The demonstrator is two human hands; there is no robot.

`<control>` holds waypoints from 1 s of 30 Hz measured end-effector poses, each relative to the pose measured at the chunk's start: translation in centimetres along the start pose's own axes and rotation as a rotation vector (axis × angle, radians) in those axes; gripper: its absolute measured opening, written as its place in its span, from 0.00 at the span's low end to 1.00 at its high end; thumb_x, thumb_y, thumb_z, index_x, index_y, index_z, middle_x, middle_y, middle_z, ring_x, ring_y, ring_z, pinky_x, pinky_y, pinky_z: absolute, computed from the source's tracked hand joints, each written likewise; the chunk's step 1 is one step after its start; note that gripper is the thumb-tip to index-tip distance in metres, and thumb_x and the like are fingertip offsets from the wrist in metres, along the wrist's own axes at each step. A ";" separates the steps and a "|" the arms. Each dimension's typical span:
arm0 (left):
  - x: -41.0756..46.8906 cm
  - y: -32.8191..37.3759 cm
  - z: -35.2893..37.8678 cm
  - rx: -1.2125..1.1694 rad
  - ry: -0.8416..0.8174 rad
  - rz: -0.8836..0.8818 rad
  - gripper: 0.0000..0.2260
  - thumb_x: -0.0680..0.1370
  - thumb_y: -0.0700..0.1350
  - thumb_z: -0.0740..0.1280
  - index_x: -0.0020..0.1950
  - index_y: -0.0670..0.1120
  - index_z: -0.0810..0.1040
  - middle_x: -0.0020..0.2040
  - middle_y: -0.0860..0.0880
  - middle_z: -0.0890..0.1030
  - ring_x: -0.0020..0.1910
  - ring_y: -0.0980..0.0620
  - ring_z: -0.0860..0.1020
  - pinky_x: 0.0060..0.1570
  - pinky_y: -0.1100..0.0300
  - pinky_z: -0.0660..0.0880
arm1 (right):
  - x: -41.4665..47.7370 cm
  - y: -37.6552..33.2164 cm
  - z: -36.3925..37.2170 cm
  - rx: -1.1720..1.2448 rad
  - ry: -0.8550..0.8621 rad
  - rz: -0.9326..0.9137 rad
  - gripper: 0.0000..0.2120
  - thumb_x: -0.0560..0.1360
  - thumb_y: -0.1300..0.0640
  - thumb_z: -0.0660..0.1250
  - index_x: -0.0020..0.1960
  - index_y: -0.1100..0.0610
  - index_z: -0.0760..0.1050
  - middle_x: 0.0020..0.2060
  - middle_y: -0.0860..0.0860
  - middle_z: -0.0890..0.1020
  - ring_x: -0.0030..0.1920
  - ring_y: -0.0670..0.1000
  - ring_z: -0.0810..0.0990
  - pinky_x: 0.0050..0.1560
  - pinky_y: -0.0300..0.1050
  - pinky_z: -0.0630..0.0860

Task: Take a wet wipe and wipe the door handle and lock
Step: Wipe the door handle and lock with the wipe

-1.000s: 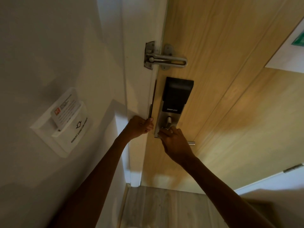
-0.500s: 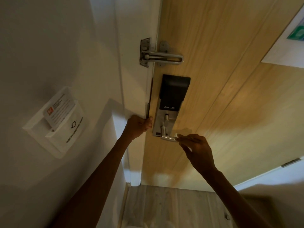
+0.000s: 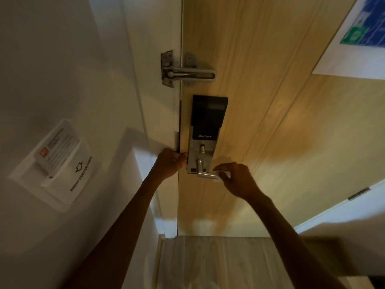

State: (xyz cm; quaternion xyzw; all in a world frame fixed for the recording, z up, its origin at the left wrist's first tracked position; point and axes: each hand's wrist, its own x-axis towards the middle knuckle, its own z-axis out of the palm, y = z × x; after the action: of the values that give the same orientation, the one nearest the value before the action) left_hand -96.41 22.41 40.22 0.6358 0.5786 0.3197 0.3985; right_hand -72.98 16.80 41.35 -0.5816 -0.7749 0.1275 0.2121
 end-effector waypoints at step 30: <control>-0.3 2.8 -2.8 -0.244 -0.016 0.054 0.07 0.73 0.44 0.72 0.50 0.45 0.85 0.46 0.42 0.86 0.48 0.44 0.84 0.55 0.45 0.80 | -1.8 -5.4 7.3 1.939 0.127 0.845 0.14 0.67 0.66 0.69 0.53 0.63 0.79 0.49 0.58 0.81 0.49 0.54 0.79 0.51 0.45 0.75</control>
State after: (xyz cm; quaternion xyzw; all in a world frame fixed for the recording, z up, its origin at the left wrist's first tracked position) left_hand -97.51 22.49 44.01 0.6004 0.5149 0.3933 0.4687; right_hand -80.56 13.84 37.03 -0.3913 -0.0642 0.7243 0.5640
